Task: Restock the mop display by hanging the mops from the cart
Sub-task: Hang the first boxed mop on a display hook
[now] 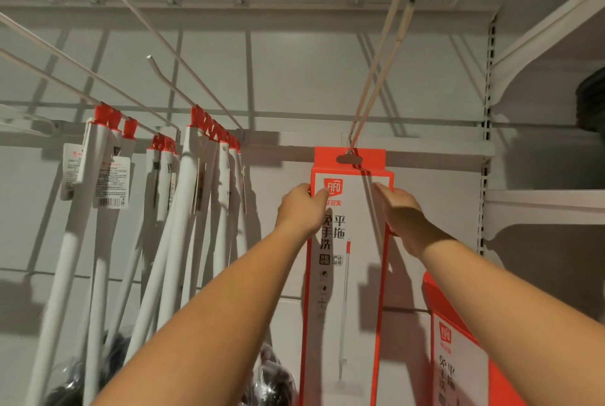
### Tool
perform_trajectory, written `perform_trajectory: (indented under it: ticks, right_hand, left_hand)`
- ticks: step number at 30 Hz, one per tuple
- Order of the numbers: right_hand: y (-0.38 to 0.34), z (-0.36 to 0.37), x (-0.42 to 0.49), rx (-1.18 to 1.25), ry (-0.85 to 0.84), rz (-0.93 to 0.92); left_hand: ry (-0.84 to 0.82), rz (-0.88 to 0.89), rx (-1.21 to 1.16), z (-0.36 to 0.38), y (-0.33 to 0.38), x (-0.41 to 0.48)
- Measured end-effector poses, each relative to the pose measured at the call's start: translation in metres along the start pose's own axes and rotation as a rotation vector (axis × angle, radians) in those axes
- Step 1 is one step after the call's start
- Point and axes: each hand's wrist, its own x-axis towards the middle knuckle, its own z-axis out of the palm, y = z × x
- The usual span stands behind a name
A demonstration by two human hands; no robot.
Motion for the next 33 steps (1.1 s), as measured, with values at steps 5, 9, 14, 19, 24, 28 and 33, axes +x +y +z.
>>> perform_trajectory:
  ticks: [5,9,14,19,24,28,33]
  right_hand:
    - [0.000,-0.011,-0.030,-0.704,-0.066,-0.111]
    - [-0.008,-0.016,-0.061,-1.128,-0.132,-0.132]
    - [-0.013,-0.011,-0.098,-1.215,-0.173,-0.080]
    - [-0.021,-0.003,-0.139,-1.214,-0.190,-0.021]
    - [-0.022,0.007,-0.195,-1.231,-0.134,0.051]
    - [-0.012,0.006,-0.245,-1.255,-0.120,0.146]
    - [-0.014,-0.018,-0.292,-1.297,-0.053,0.252]
  left_hand:
    - [-0.116,0.139,0.533,-0.013,0.006,-0.031]
    - [-0.259,0.183,0.820,-0.020,0.008,-0.053]
    - [-0.323,0.251,0.862,-0.029,0.011,-0.075]
    - [-0.379,0.321,0.869,-0.050,0.010,-0.098]
    - [-0.470,0.385,0.879,-0.071,-0.004,-0.134]
    - [-0.567,0.430,0.901,-0.078,-0.013,-0.170]
    - [-0.637,0.523,0.834,-0.073,-0.002,-0.209]
